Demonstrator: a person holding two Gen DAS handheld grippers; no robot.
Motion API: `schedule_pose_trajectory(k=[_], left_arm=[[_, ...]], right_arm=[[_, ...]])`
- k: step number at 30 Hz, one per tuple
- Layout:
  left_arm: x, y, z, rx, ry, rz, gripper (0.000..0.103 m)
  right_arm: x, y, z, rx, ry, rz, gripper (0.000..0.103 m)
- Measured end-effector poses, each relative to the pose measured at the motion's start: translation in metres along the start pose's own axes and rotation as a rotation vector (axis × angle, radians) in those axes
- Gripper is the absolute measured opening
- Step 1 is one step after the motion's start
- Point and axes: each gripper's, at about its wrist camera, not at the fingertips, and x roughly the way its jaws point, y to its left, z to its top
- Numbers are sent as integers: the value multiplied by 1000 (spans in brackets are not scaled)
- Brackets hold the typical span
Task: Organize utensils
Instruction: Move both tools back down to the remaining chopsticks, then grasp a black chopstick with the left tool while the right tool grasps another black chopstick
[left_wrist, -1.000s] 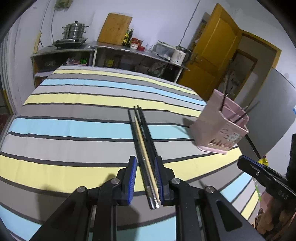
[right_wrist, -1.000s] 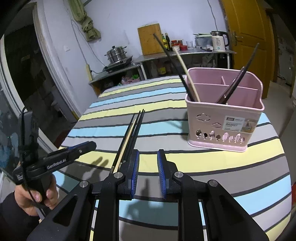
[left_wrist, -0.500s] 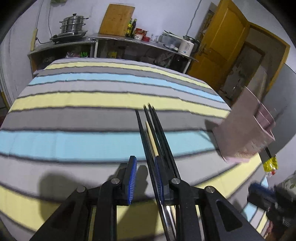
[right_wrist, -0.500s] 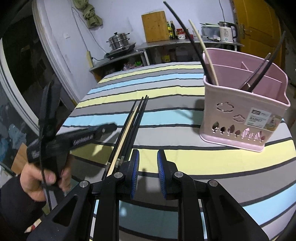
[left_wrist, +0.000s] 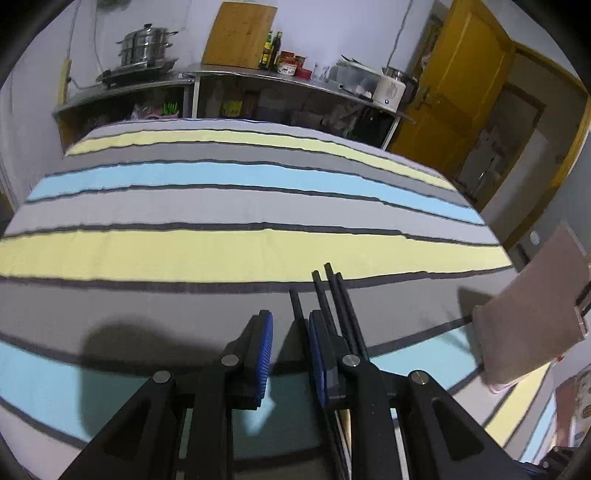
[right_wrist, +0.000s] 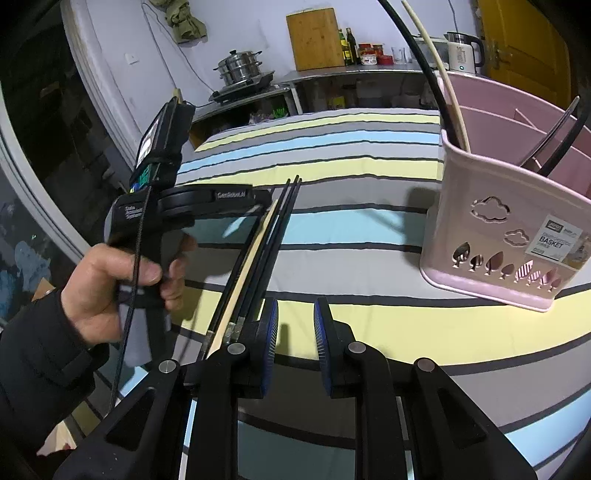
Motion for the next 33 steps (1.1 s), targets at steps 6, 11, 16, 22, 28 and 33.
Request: schedule_pose_trajectory(k=[6, 11, 16, 22, 28, 33], left_arm=[[-1, -1, -3, 98, -2, 29, 20], [-12, 10, -10, 103, 5, 43, 20], [-25, 27, -17, 54, 26, 39, 20], [-43, 37, -34, -67, 35, -21, 20], [-48, 24, -48, -72, 29, -3, 20], [-46, 13, -50, -32, 16, 54, 22]], right_arm=[[9, 1, 6, 5, 5, -6, 21], [29, 11, 17, -3, 7, -13, 20], [55, 19, 30, -10, 22, -6, 20], [80, 18, 43, -6, 46, -23, 20], [89, 16, 45, -16, 51, -28, 20], [89, 16, 48, -32, 56, -44, 20]])
